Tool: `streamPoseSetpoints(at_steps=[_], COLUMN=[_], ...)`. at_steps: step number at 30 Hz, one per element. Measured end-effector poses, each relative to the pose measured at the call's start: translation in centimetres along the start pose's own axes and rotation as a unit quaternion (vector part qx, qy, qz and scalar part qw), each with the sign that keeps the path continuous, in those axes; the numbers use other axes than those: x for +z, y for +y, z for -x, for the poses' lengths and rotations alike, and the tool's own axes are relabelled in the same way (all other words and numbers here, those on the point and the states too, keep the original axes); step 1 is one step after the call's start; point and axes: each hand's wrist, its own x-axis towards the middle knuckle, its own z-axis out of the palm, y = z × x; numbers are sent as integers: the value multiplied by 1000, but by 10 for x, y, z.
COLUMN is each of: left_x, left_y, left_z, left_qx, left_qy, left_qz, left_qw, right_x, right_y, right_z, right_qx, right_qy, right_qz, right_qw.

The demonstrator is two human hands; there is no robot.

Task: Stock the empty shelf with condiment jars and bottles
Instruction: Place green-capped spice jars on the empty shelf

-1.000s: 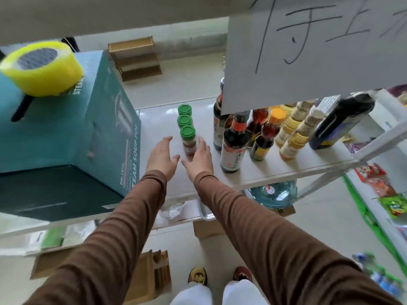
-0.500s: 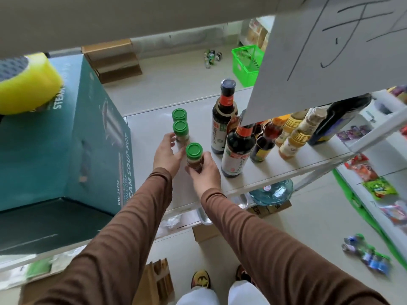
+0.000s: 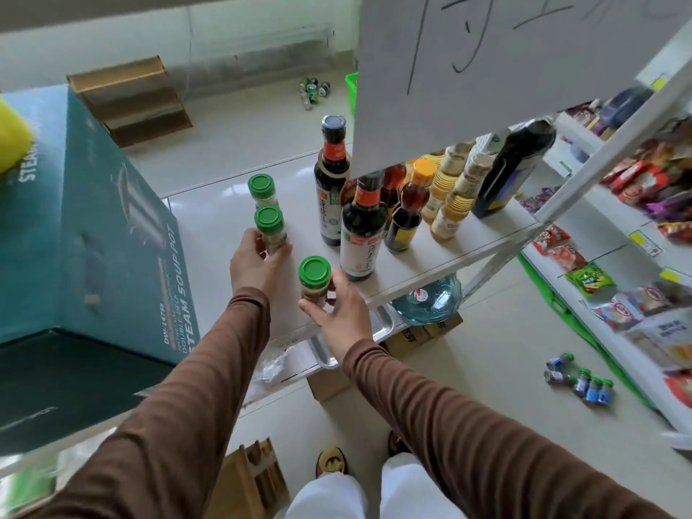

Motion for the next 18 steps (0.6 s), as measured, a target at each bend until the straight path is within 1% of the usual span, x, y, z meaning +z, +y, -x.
streamPoseSetpoints(at_steps=[4,9,13,18], left_x=[-11,-6,22,84], left_y=[9,37,62,100], left_z=[50,108,144,180], left_qx=[69,149,187,233], left_qy=[-29,-75,-125,-216], left_qz=[-1,-22,-6,7], left_qw=[997,986,974,948], right_x=[-20,-67,-121,-195], right_y=[-3,5,25,60], right_z=[17,37,56,84], right_qx=[-16,-12,0,35], right_qy=[20,60,117,222], right_qz=[-14,-43,-32,-37], right_qw=[1000,997,993,974])
